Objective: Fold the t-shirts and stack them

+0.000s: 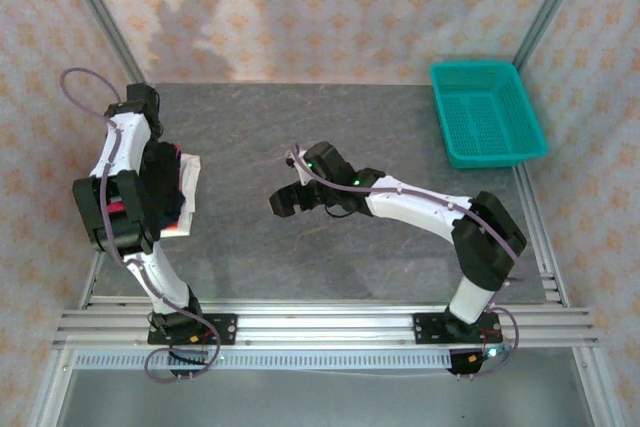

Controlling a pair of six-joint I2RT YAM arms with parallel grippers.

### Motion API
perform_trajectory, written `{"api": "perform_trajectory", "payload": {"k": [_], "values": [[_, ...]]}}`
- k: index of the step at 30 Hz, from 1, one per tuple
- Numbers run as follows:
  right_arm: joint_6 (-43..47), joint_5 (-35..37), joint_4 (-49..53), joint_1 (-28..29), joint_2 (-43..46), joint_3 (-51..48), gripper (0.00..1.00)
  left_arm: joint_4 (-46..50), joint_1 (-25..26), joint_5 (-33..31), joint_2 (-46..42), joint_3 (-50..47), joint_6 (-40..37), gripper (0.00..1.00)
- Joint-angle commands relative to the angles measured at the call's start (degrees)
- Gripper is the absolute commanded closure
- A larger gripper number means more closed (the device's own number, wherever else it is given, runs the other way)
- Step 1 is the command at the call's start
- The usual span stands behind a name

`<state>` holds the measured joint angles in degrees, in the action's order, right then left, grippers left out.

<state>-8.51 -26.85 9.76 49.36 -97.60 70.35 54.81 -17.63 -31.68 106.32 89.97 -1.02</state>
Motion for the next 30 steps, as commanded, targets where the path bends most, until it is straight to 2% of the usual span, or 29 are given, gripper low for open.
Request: {"api": "perform_trajectory", "payload": {"k": [1, 3, 4, 7, 9, 12, 13, 18, 21, 22, 23, 25, 27, 30], "values": [[0.3, 0.3, 1.0, 0.2, -1.0, 2.7, 0.08, -0.4, -0.4, -4.9, 2.6, 0.9, 2.8, 1.0], [0.4, 0.5, 1.2, 0.2, -1.2, 2.8, 0.08, -0.7, -0.4, -5.1, 4.0, 0.6, 4.2, 0.97], [0.4, 0.6, 1.4, 0.2, -1.2, 2.9, 0.08, -0.7, -0.4, -4.8, 4.5, 0.6, 4.9, 0.85], [0.3, 0.8, 1.4, 0.2, -1.1, 2.7, 0.08, -0.3, -0.4, -4.2, 3.8, 0.8, 6.7, 0.42], [0.1, 1.0, 1.2, 0.1, -1.1, 2.5, 0.08, -0.1, -0.4, -3.8, 2.6, 0.8, 7.5, 0.29], [0.0, 1.1, 1.1, 0.1, -0.9, 2.1, 0.08, 1.2, -0.4, -4.1, -1.0, 0.9, 9.3, 0.03], [-0.1, 1.1, 1.1, 0.2, -0.8, 1.9, 0.08, 1.7, -0.4, -3.7, -2.0, 0.9, 10.0, 0.0], [0.0, 1.3, 1.2, 0.1, -0.5, 1.5, 0.08, 2.4, 0.4, -0.8, -8.6, 0.2, 12.9, 0.0], [-0.1, 1.2, 1.0, 0.1, -0.8, 1.5, 0.08, 0.5, 1.2, 5.7, -11.5, -0.5, 12.9, 0.0], [-0.1, 1.1, 0.9, 0.2, -0.8, 1.6, 0.08, -0.5, 1.0, 9.6, -11.7, -0.8, 13.0, 0.04], [-0.3, 0.9, 0.7, 0.2, -0.9, 1.6, 0.08, -1.0, 0.6, 12.0, -11.5, -0.9, 13.6, 0.11], [-0.5, 0.8, 0.4, 0.2, -0.7, 1.6, 0.08, -1.5, -0.6, 16.0, -10.3, -1.2, 15.5, 0.32], [-0.5, 1.1, 0.5, 0.2, -0.2, 1.2, 0.08, -2.5, -2.2, 19.2, -9.5, -2.7, 18.0, 0.39], [-0.3, 1.9, 0.6, 0.1, 0.8, 0.3, 0.08, -5.0, -4.9, 22.8, -8.9, -5.9, 21.2, 0.42]]}}
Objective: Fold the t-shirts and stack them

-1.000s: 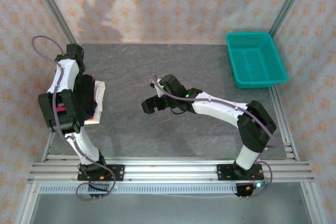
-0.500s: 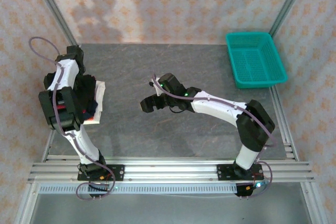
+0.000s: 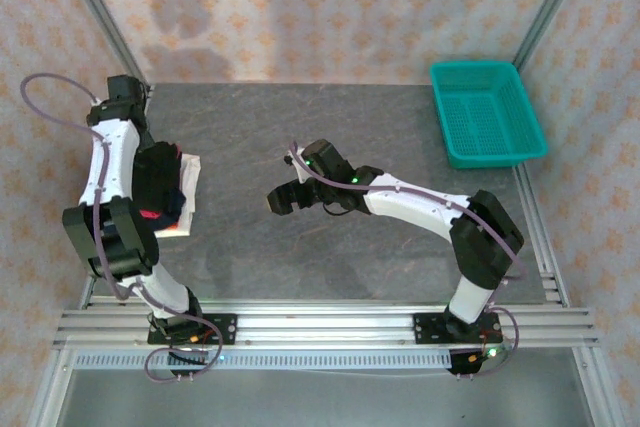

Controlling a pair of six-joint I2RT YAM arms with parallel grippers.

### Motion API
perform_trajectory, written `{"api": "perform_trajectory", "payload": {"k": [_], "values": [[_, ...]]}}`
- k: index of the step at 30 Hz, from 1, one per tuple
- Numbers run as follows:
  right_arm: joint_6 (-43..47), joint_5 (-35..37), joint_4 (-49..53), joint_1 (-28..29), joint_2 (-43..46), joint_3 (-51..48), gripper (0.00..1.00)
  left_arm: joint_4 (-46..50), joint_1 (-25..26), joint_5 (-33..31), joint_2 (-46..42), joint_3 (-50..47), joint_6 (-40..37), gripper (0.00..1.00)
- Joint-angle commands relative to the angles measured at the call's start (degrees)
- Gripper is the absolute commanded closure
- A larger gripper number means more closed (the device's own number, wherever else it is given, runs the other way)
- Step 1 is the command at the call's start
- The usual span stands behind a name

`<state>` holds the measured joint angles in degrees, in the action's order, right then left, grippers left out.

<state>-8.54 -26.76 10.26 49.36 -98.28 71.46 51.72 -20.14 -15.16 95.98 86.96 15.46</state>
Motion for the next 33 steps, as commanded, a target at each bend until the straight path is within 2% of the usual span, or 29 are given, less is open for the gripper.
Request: {"api": "perform_trajectory", "payload": {"k": [1, 5, 9, 11, 17, 24, 28, 33], "values": [[-0.3, 2.0, 0.4, 0.1, 1.8, -1.1, 0.08, -2.8, -3.4, 7.1, 1.8, -4.0, 5.4, 0.42], [-0.2, 2.4, 0.5, 0.1, 2.3, -1.8, 0.08, -4.6, -6.8, 10.0, 3.8, -6.1, 7.6, 0.39], [-0.5, 2.0, 0.2, 0.2, 1.9, -1.5, 0.08, -4.7, -7.1, 7.0, 3.4, -7.1, 8.0, 0.11], [-0.5, 1.5, 0.2, 0.1, 1.5, -1.0, 0.08, -4.9, -7.1, 6.7, 2.9, -7.3, 8.2, 0.0], [-0.7, 0.9, 0.4, 0.2, 0.9, -0.4, 0.08, -5.6, -6.9, 7.2, -0.3, -7.6, 8.0, 0.0], [-1.2, 0.7, -0.4, 0.1, 0.8, -0.7, 0.09, -6.9, -5.8, 7.7, -9.5, -8.8, 7.9, 0.0], [-0.8, 2.9, -0.9, 0.0, 1.7, -1.2, 0.09, -10.8, -3.5, 8.1, -16.0, -12.4, 4.3, 0.0], [-1.6, 3.0, -2.2, -0.7, 3.1, -2.5, 0.09, -14.1, -4.2, 7.2, -18.7, -17.9, 6.6, 0.0]]}}
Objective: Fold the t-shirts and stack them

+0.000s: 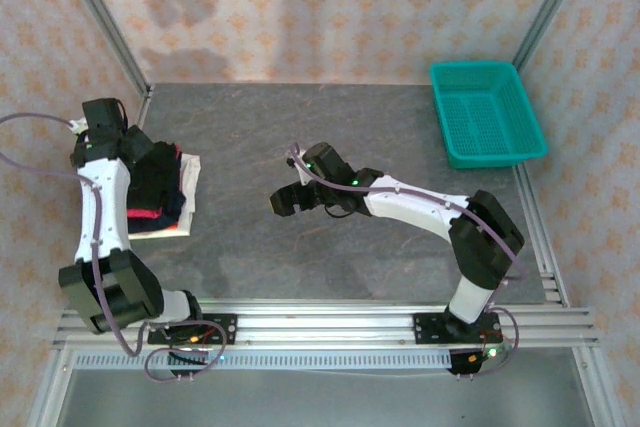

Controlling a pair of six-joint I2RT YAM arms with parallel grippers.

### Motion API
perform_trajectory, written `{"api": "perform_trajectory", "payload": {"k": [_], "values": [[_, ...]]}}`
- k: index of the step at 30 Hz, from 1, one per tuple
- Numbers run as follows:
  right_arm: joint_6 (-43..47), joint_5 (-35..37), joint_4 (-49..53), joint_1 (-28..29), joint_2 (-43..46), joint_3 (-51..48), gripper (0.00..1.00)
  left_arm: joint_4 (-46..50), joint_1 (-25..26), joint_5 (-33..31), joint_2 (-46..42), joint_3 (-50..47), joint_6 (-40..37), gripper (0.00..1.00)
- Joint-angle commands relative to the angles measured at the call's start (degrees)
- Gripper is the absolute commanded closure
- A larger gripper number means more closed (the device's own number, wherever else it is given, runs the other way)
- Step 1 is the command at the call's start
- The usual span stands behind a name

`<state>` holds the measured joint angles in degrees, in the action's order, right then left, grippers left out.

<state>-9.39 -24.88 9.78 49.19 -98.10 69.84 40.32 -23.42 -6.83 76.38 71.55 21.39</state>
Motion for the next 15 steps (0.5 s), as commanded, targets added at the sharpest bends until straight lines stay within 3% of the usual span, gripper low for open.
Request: {"api": "perform_trajectory", "payload": {"k": [1, 7, 15], "values": [[-0.7, 1.1, -1.7, -0.6, 3.1, -0.9, 0.09, -2.6, -1.4, -0.9, 2.1, -2.8, 1.6, 0.0], [-0.7, 2.3, -1.8, -1.1, 5.7, -2.8, 0.09, -4.9, -2.3, 1.5, 7.9, -6.5, 3.6, 0.0], [-0.8, 5.6, -1.8, -6.0, 12.4, -6.2, 0.07, -7.9, -1.6, 2.6, 0.5, -10.7, 3.3, 0.0]]}}
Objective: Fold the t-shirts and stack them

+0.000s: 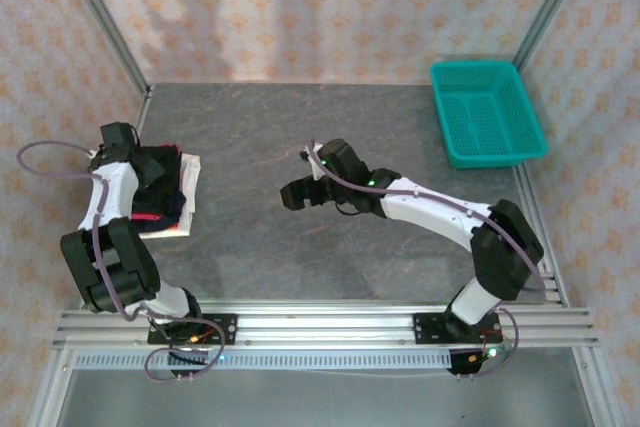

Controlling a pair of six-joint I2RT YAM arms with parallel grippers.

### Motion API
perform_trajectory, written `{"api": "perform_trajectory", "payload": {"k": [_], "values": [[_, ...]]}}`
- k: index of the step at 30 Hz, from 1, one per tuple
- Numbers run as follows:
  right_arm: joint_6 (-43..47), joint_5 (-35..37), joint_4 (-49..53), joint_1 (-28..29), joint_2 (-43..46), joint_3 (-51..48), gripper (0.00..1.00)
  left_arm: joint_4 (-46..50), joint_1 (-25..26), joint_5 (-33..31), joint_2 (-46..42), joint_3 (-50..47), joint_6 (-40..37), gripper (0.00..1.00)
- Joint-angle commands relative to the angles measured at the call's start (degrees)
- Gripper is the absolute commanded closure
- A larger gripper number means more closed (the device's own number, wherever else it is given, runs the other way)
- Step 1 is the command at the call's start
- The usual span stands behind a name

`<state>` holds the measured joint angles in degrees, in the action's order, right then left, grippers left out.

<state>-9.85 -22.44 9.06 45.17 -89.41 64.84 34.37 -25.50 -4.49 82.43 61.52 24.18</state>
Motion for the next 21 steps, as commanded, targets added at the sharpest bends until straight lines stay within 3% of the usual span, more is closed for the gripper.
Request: {"api": "perform_trajectory", "payload": {"k": [1, 8, 13, 16, 21], "values": [[-0.1, 4.6, -1.0, -2.9, 4.9, -1.7, 0.06, -2.7, 1.2, 0.2, -7.7, -1.0, 0.5, 0.0], [-2.2, 18.1, -3.0, -11.8, 14.5, -8.8, 0.0, -10.7, 12.1, -0.4, -19.5, -6.3, -2.7, 0.0], [-2.3, 31.7, -10.1, -18.9, 21.3, -18.7, 0.0, -22.6, 25.3, 0.9, -22.7, -13.7, -17.3, 0.0], [2.5, 40.0, -15.9, -22.6, 25.0, -25.4, 0.01, -34.6, 28.8, 5.4, -23.1, -21.3, -27.5, 0.0], [9.3, 46.3, -23.1, -29.5, 26.1, -34.5, 0.01, -46.1, 29.0, 1.6, -21.1, -29.6, -29.0, 0.0]]}}
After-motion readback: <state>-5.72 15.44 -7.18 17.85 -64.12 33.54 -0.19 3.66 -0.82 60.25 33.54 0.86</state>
